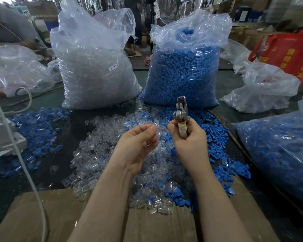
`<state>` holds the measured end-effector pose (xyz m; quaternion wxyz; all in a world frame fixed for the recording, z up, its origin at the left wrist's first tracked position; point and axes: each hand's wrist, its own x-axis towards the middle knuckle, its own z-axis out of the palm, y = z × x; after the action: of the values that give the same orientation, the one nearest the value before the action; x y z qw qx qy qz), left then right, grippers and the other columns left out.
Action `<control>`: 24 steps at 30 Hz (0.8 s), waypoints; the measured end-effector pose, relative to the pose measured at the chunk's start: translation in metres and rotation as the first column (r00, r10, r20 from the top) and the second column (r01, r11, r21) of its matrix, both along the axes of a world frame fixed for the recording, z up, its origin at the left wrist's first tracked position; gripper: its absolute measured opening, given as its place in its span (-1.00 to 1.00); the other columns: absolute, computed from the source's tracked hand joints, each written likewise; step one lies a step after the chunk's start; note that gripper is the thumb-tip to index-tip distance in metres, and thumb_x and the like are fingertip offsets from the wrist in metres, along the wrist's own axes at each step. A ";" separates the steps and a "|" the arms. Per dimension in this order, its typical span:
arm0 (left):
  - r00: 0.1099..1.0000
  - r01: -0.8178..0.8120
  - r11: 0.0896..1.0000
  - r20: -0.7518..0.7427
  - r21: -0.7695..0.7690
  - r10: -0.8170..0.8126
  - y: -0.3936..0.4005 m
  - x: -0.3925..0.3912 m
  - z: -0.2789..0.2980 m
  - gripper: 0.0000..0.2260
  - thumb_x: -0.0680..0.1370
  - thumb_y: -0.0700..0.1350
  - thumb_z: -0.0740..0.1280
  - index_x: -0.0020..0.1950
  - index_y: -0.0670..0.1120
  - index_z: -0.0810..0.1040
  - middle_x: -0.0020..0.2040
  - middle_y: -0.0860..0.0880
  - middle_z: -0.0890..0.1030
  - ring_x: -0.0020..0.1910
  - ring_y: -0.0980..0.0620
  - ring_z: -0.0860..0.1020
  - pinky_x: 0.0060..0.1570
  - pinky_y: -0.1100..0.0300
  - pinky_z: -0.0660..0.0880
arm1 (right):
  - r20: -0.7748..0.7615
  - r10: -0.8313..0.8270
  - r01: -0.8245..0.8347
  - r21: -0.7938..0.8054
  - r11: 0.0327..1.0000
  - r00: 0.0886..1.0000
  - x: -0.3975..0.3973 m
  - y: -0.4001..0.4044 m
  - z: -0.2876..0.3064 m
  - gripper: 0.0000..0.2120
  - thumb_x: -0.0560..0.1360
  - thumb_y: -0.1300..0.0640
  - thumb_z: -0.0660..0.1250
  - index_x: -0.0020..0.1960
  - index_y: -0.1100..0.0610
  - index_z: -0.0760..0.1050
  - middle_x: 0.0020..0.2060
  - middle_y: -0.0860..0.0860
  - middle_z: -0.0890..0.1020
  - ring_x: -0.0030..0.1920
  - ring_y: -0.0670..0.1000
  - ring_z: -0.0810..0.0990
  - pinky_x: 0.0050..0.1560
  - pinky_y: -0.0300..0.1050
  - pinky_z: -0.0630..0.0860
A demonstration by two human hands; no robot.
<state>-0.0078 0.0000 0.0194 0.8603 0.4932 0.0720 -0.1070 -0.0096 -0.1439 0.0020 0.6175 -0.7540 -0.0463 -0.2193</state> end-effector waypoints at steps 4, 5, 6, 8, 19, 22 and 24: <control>0.999 0.032 0.999 0.011 0.014 -0.032 -0.002 -0.002 0.003 -0.82 0.30 -0.14 0.45 -0.13 -0.14 0.61 -0.32 -0.04 0.64 -0.35 0.13 0.61 -0.27 0.27 0.61 | -0.017 0.016 -0.016 0.004 1.000 1.000 -0.001 0.000 0.001 -0.90 0.55 0.13 0.40 -0.12 -0.02 0.52 -0.20 -0.14 0.63 -0.23 -0.17 0.58 -0.21 -0.35 0.49; 0.999 0.040 0.999 0.009 0.014 -0.041 -0.002 -0.003 0.003 -0.82 0.30 -0.14 0.45 -0.14 -0.15 0.61 -0.32 -0.04 0.64 -0.35 0.12 0.61 -0.27 0.28 0.61 | -0.019 0.032 -0.032 0.013 0.999 0.999 -0.001 0.000 0.001 -0.92 0.55 0.14 0.39 -0.09 0.00 0.54 -0.19 -0.13 0.63 -0.22 -0.17 0.58 -0.21 -0.35 0.48; 0.999 0.047 0.999 0.004 0.012 -0.048 -0.002 -0.004 0.004 -0.83 0.31 -0.14 0.44 -0.14 -0.15 0.61 -0.31 -0.05 0.64 -0.35 0.12 0.61 -0.27 0.28 0.61 | -0.015 0.050 -0.050 0.024 0.998 0.999 -0.002 0.001 0.001 -0.95 0.56 0.16 0.38 -0.07 0.03 0.55 -0.17 -0.13 0.64 -0.20 -0.19 0.59 -0.19 -0.38 0.48; 0.998 0.059 0.998 -0.007 0.007 -0.059 -0.002 -0.004 0.004 -0.84 0.33 -0.15 0.43 -0.13 -0.16 0.61 -0.29 -0.07 0.65 -0.33 0.11 0.60 -0.26 0.27 0.60 | -0.005 0.071 -0.071 0.027 0.997 0.997 -0.002 0.001 0.000 -0.98 0.56 0.18 0.37 -0.04 0.09 0.56 -0.17 -0.08 0.65 -0.19 -0.18 0.60 -0.17 -0.39 0.48; 0.996 0.093 0.987 -0.001 -0.131 -0.094 0.001 -0.005 0.003 -0.88 0.41 -0.19 0.38 -0.08 -0.15 0.56 -0.01 -0.16 0.71 -0.13 0.03 0.69 -0.13 0.18 0.64 | -0.030 -0.086 0.085 -0.043 0.995 0.996 -0.001 0.000 -0.004 -0.89 0.55 0.05 0.35 -0.14 0.00 0.49 -0.23 -0.08 0.61 -0.26 -0.07 0.56 -0.22 -0.12 0.52; 0.997 0.070 0.990 -0.001 -0.126 -0.071 0.001 -0.005 0.004 -0.84 0.40 -0.20 0.38 -0.04 -0.19 0.58 -0.02 -0.16 0.71 -0.13 0.05 0.69 -0.14 0.22 0.64 | -0.026 -0.062 0.062 -0.032 0.998 0.998 -0.002 -0.001 -0.003 -0.90 0.56 0.08 0.36 -0.13 0.01 0.50 -0.23 -0.05 0.60 -0.27 -0.07 0.54 -0.25 -0.18 0.49; 0.997 0.071 0.991 0.006 -0.115 -0.071 0.001 -0.005 0.005 -0.86 0.40 -0.19 0.38 -0.08 -0.19 0.58 -0.04 -0.17 0.71 -0.13 0.03 0.70 -0.11 0.21 0.65 | -0.021 -0.025 0.024 -0.020 1.000 0.999 -0.003 0.000 -0.001 -0.92 0.57 0.11 0.36 -0.11 0.02 0.52 -0.21 -0.07 0.61 -0.27 -0.12 0.55 -0.28 -0.30 0.48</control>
<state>-0.0126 0.0011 0.0240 0.8830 0.4453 0.0471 -0.1408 -0.0124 -0.1440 0.0006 0.6078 -0.7628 -0.0325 -0.2182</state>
